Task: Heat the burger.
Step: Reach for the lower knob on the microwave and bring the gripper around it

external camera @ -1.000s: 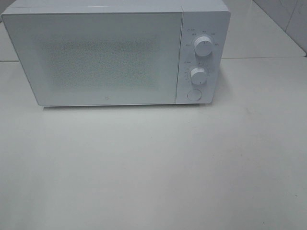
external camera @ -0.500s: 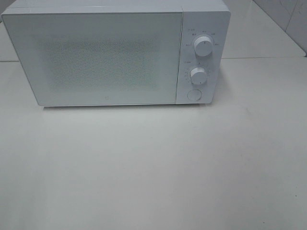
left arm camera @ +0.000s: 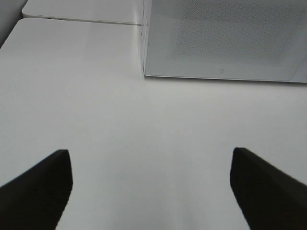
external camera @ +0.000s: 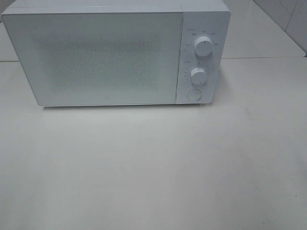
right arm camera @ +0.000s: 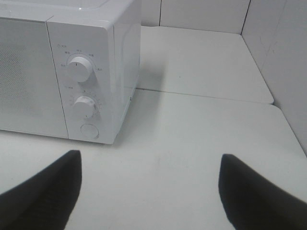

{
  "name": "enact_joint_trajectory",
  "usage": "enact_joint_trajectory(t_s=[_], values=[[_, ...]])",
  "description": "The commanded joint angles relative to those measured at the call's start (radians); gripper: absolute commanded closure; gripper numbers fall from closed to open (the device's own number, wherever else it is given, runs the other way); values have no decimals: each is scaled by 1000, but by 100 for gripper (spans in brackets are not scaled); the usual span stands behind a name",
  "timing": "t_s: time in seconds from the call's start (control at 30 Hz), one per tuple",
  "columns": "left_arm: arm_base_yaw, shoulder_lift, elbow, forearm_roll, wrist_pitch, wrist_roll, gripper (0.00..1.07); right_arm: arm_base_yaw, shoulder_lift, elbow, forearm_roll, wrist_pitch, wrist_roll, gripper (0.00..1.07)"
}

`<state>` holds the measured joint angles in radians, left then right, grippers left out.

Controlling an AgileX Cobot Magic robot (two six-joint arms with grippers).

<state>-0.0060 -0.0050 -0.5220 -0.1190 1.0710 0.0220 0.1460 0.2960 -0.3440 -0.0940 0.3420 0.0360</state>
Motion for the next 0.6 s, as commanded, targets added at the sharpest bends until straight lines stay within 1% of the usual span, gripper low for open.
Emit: enact_joint_trajectory(t_s=[0.03, 0.07, 0.1, 0.17, 0.2, 0.23, 0.3, 0.33, 0.4, 0.43, 0.47, 0.53, 0.57, 0.6], values=[[0, -22, 5, -9, 1, 2, 25, -1, 87, 36, -1, -176, 14, 33], [0, -22, 5, -9, 1, 2, 25, -1, 87, 36, -1, -176, 14, 33], [0, -22, 5, -9, 1, 2, 25, -1, 130, 41, -1, -218, 15, 33], [0, -22, 5, -9, 1, 2, 25, -1, 154, 43, -1, -238, 15, 33], [0, -22, 5, -9, 1, 2, 25, -1, 203, 43, -1, -285, 20, 33], [0, -22, 5, -9, 1, 2, 25, -1, 203, 43, -1, -285, 20, 33], [0, -22, 5, -9, 1, 2, 25, -1, 276, 43, -1, -371, 53, 33], [0, -22, 5, -9, 1, 2, 25, -1, 276, 43, -1, -371, 53, 33], [0, -22, 5, -9, 1, 2, 25, -1, 349, 43, -1, -466, 105, 33], [0, -22, 5, -9, 1, 2, 25, -1, 349, 43, -1, -466, 105, 33], [0, -22, 5, -9, 1, 2, 25, -1, 404, 43, -1, -527, 126, 34], [0, -22, 5, -9, 1, 2, 25, -1, 426, 43, -1, -548, 128, 34], [0, -22, 5, -9, 1, 2, 25, -1, 483, 43, -1, -593, 129, 35], [0, -22, 5, -9, 1, 2, 25, -1, 483, 43, -1, -593, 129, 35]])
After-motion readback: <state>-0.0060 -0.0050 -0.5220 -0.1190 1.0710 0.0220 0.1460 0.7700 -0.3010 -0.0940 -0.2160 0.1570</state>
